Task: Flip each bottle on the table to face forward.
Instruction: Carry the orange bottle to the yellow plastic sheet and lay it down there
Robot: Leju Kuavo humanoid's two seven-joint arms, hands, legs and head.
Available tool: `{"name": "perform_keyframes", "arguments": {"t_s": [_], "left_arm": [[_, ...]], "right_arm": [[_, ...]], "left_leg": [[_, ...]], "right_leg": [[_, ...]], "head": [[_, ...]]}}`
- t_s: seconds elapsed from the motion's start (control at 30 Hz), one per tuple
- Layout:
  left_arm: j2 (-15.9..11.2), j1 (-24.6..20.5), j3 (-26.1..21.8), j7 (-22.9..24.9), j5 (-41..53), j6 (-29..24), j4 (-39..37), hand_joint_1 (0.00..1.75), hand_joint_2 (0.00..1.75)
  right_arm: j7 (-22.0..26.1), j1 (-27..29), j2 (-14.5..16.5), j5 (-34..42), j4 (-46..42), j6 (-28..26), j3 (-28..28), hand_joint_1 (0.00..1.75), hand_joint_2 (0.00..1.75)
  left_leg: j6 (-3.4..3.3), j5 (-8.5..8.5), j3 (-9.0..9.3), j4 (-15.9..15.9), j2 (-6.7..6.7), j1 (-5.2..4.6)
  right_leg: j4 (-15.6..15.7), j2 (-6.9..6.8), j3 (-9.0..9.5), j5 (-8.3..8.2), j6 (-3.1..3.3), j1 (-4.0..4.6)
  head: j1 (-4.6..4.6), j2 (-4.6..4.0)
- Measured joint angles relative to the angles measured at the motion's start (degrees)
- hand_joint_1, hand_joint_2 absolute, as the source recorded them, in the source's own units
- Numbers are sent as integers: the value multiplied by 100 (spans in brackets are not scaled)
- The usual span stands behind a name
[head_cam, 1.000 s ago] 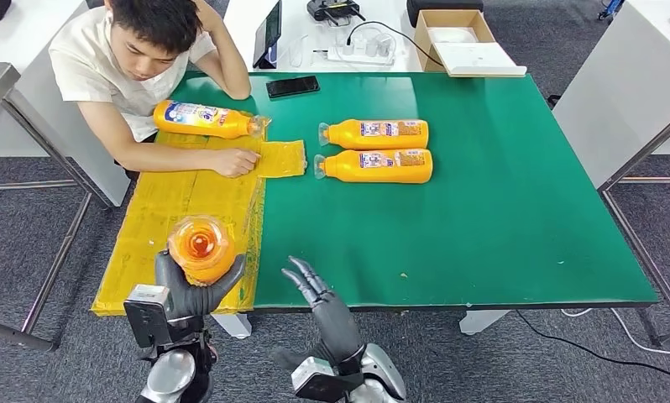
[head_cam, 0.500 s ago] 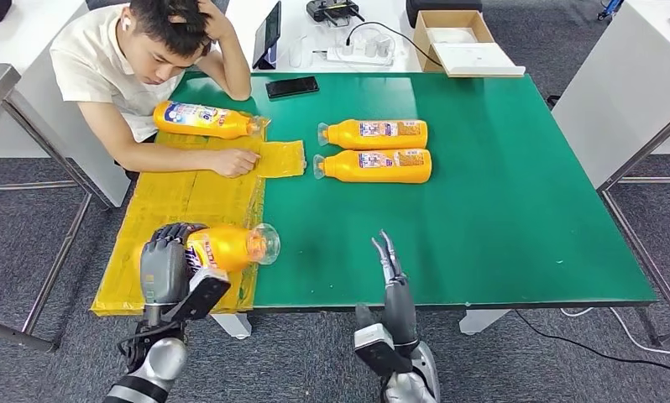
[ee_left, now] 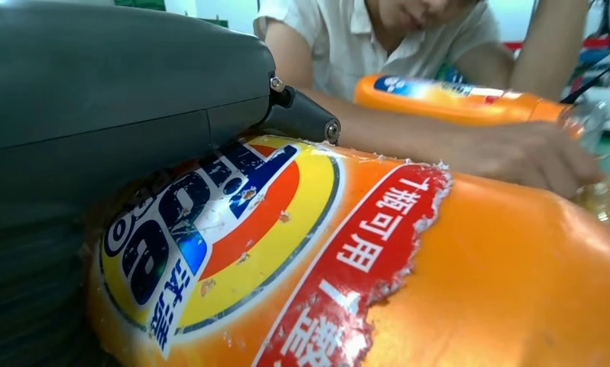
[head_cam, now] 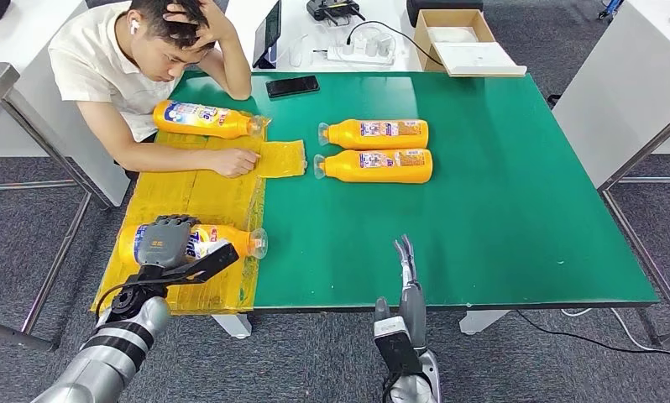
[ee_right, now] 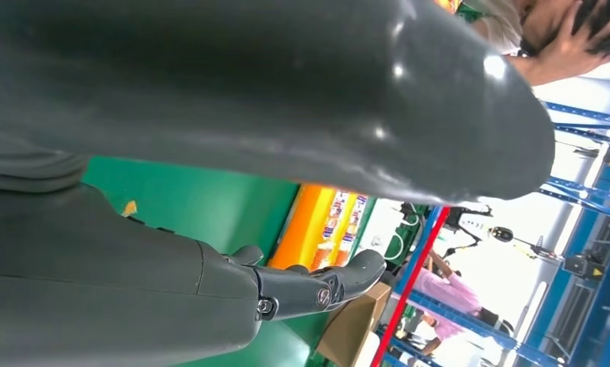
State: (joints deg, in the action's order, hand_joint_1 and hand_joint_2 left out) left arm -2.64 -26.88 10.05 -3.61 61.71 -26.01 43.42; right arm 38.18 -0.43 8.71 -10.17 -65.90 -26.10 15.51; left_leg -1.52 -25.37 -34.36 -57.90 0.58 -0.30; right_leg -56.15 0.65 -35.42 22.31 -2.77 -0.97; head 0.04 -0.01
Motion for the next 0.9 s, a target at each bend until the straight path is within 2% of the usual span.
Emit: {"name": "perform_keyframes", "arguments": {"t_s": [0.27, 0.3, 0.4, 0.43, 0.6, 0.77, 0.9], "left_arm": [[0, -277, 0, -1, -3, 5, -463, 171, 175], [0, -295, 0, -10, -22, 19, -495, 147, 175], [2, -372, -2, -186, -271, 240, -616, 23, 175], [5, -400, -3, -283, -394, 362, -658, 3, 175], [22, -472, -21, -745, -1020, 966, -757, 0, 175], [17, -479, -27, -981, -1561, 1589, -749, 0, 175], [-4, -470, -28, -1114, -1885, 1867, -714, 0, 175]], "right_arm": [[0, 3, 36, 8, 63, 0, -34, 0, 0], [0, 3, 36, 9, 71, 0, -37, 0, 0], [0, 2, 36, 46, 105, -2, -48, 0, 0], [0, 2, 36, 65, 119, -2, -54, 0, 0], [0, 1, 9, 97, 201, 3, -86, 0, 0], [0, 0, -12, 104, 243, 19, -135, 0, 0], [1, -5, -19, 97, 260, 32, -161, 0, 0]], "left_leg": [[1, -1, 2, 0, -1, 1], [1, -1, 3, 0, 0, 1], [1, 0, 7, 0, 1, 1], [1, 0, 9, 0, 2, 1], [0, 0, 12, 0, 3, 0], [0, -1, 22, 0, 27, -2], [0, 0, 36, 1, 50, -1]], "right_leg": [[1, 0, 0, 0, 0, 1], [0, 0, 1, 0, 0, 1], [0, 0, 6, 0, 1, 1], [0, -1, 8, 0, 1, 1], [0, -1, 15, 0, 0, 0], [2, -11, 32, 4, -1, -3], [2, -30, 51, 7, 0, -2]], "head": [[0, 0], [0, 0], [0, 1], [0, 0], [0, 1], [-2, 1], [-1, 1]]}}
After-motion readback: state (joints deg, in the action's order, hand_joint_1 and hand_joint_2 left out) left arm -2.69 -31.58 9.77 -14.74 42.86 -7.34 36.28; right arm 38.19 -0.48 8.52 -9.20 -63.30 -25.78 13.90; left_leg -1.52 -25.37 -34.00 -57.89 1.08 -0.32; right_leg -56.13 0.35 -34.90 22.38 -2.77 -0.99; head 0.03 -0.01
